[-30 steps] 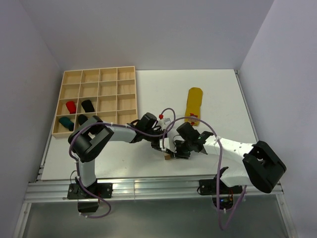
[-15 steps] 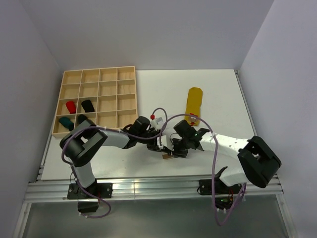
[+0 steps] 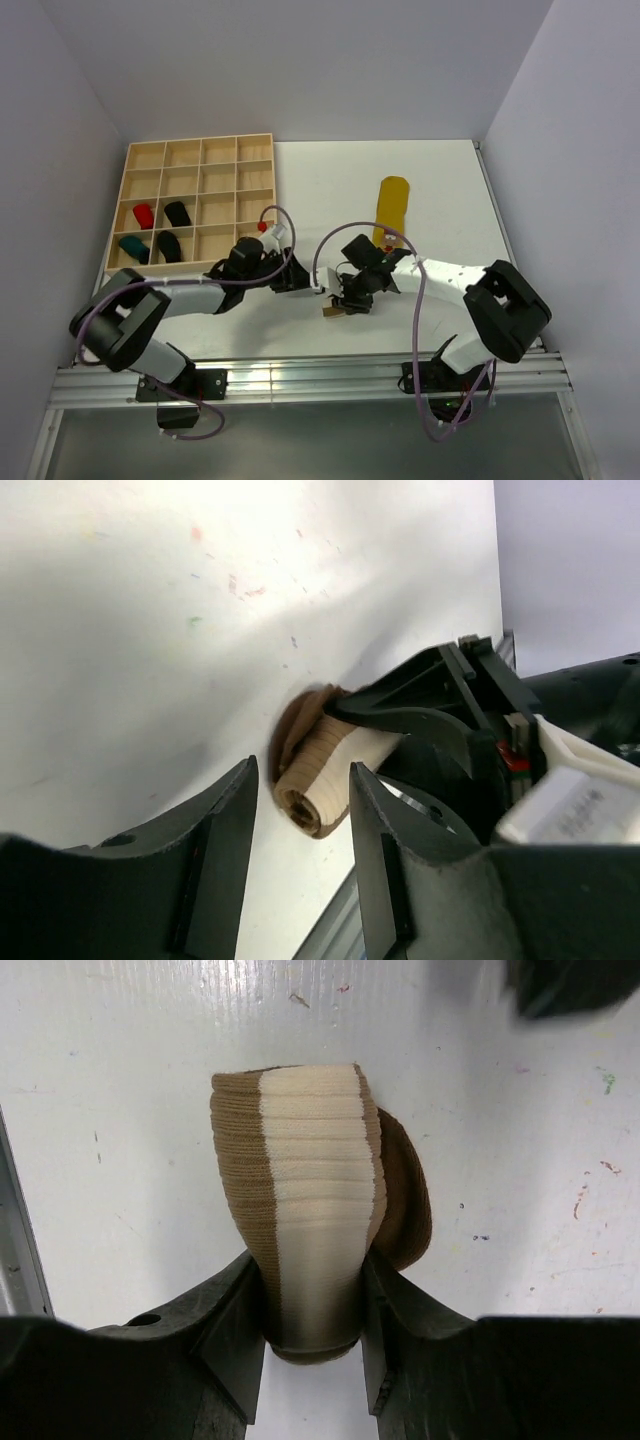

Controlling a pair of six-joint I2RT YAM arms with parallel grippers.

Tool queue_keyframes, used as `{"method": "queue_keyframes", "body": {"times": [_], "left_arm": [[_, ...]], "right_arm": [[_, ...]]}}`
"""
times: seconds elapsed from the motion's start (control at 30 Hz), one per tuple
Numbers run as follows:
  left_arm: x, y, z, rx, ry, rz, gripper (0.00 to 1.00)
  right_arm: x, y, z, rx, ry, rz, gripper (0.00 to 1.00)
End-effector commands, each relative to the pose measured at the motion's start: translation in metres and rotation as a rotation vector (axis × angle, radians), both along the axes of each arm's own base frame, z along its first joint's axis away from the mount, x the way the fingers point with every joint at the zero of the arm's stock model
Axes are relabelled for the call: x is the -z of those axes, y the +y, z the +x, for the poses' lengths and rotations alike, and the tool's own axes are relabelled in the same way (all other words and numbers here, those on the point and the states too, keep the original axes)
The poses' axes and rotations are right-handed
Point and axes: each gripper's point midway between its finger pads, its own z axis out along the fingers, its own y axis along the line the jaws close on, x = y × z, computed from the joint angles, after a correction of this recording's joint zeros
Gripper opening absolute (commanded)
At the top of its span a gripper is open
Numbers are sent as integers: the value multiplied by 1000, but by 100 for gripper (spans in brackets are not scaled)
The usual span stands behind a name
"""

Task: Roll the socks
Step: Roll the sock at the center of the board, then pick up the sock at the center of the board.

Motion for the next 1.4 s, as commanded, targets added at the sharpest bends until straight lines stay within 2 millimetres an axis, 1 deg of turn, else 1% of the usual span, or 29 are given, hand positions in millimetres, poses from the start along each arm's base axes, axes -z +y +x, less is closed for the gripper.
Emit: {"method": "queue_keyframes", "body": {"times": [0.0,0.03,0.07,0.1,0.17,0.2,0.23,0.27,0.33,0.37,0.43,0.47,0.53,0.67,0.8,0.87,0.9,0.97,1.0,1.03,1.07,1.13,1.17,1.2,1.23,1.27,1.3,1.33,1.37], "left_arm": [[-41,16,22,-135,-172,-58,47],[-39,24,20,-156,-194,-42,47],[-43,29,21,-177,-220,-39,47],[-60,37,25,-225,-279,-46,47],[-57,49,22,-242,-327,21,49],[-68,60,30,-302,-401,57,50],[-66,58,22,-287,-412,93,52],[-75,58,17,-280,-445,93,53],[-79,66,24,-353,-510,177,55],[-73,57,10,-309,-513,210,56],[-71,52,4,-303,-534,252,56],[-67,49,-1,-308,-547,279,57],[-63,47,-5,-316,-561,311,59],[-54,42,-15,-341,-606,387,60],[-49,34,-25,-290,-629,408,61],[-46,36,-28,-289,-628,427,61],[-48,36,-29,-292,-628,424,61],[-46,44,-30,-317,-616,427,61],[-58,47,-30,-346,-622,384,63],[-57,48,-34,-315,-636,367,64],[-64,48,-36,-309,-649,347,65],[-67,43,-37,-272,-667,363,66],[-59,40,-38,-240,-674,406,66],[-64,35,-37,-223,-700,422,67],[-63,28,-42,-190,-721,434,68],[-54,24,-43,-163,-733,478,68],[-61,14,-45,-137,-766,483,69],[-60,5,-52,-99,-782,485,69],[-51,-1,-54,-66,-791,514,70]], "right_arm": [[15,-14,-17,0,109,-95,24],[15,-14,-19,-2,132,-98,24],[13,-12,-21,-2,158,-100,24],[17,-14,-23,-1,183,-117,24],[16,-13,-21,1,198,-125,24],[19,-15,-20,8,214,-139,24],[20,-15,-18,12,220,-146,24],[19,-14,-18,10,232,-154,24],[24,-17,-18,16,258,-180,24],[22,-16,-16,17,261,-184,24],[26,-18,-15,28,287,-198,24],[22,-16,-15,26,307,-197,24],[20,-14,-18,26,358,-183,24],[19,-17,-14,50,447,-191,24],[20,-17,-14,59,502,-188,24],[20,-18,-12,66,509,-191,24],[21,-18,-11,68,508,-192,24],[20,-16,-8,70,504,-191,24],[20,-16,-7,74,507,-190,24],[20,-15,-6,72,511,-194,24],[21,-15,-8,71,524,-202,24],[21,-14,-7,69,535,-204,24],[21,-14,-8,70,546,-210,24],[22,-15,-8,72,552,-216,24],[23,-14,-6,75,555,-218,24],[23,-15,-7,78,565,-225,24],[24,-15,-7,84,569,-231,24],[24,-15,-6,88,568,-231,24],[26,-16,-8,91,582,-242,24]]}}
